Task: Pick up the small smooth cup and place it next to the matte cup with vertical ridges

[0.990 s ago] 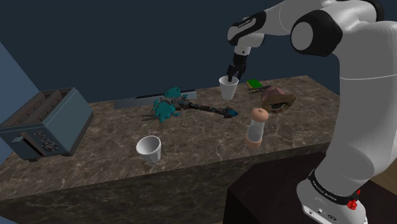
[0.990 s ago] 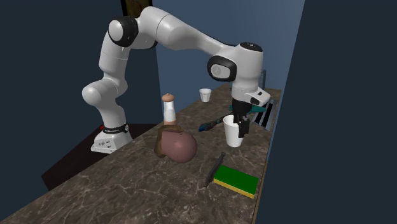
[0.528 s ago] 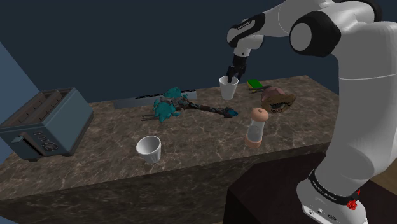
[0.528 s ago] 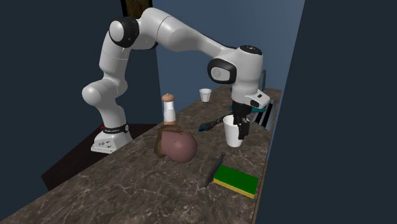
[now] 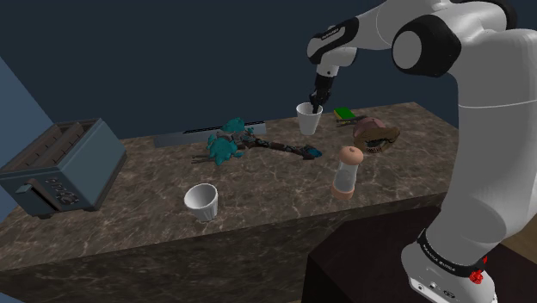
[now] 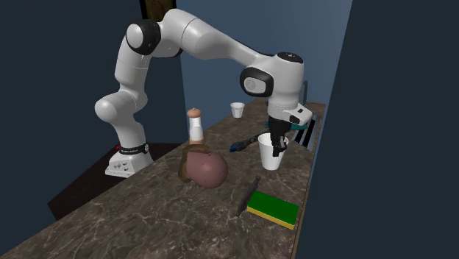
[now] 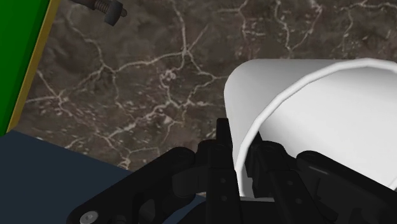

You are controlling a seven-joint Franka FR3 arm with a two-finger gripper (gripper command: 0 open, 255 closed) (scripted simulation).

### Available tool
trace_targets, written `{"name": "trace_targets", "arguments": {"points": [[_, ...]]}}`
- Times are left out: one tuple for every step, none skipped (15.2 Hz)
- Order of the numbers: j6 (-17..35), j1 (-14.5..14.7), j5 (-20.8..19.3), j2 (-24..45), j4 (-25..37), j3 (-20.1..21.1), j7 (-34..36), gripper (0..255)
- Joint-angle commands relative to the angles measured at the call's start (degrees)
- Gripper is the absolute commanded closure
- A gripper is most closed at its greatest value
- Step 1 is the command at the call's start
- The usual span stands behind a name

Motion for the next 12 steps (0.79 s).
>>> {"name": "trace_targets", "arguments": {"points": [[0.0, 0.0, 0.0, 0.0, 0.0, 0.0, 0.0, 255], [0.0, 0.0, 0.0, 0.0, 0.0, 0.0, 0.0, 255], [0.0, 0.0, 0.0, 0.0, 0.0, 0.0, 0.0, 255], [0.0, 0.0, 0.0, 0.0, 0.0, 0.0, 0.0, 255], [-0.6, 0.0, -0.1, -0.3, 0.3, 0.0, 0.2, 255], [-1.2, 0.0, -0.3, -0.5, 0.7, -0.1, 0.4, 255], [-1.8, 0.0, -0.4, -0.8, 1.1, -0.2, 0.5, 255], [-2.5, 0.1, -0.6, -1.1, 1.5, -0.2, 0.7, 255], [-3.1, 0.1, -0.7, -1.3, 1.9, -0.3, 0.9, 255], [-3.7, 0.1, -0.8, -1.5, 2.3, -0.3, 1.1, 255], [-4.4, 0.1, -0.9, -1.8, 2.7, -0.4, 1.2, 255], [-5.0, 0.0, -1.1, -2.0, 3.2, -0.4, 1.4, 255]]}}
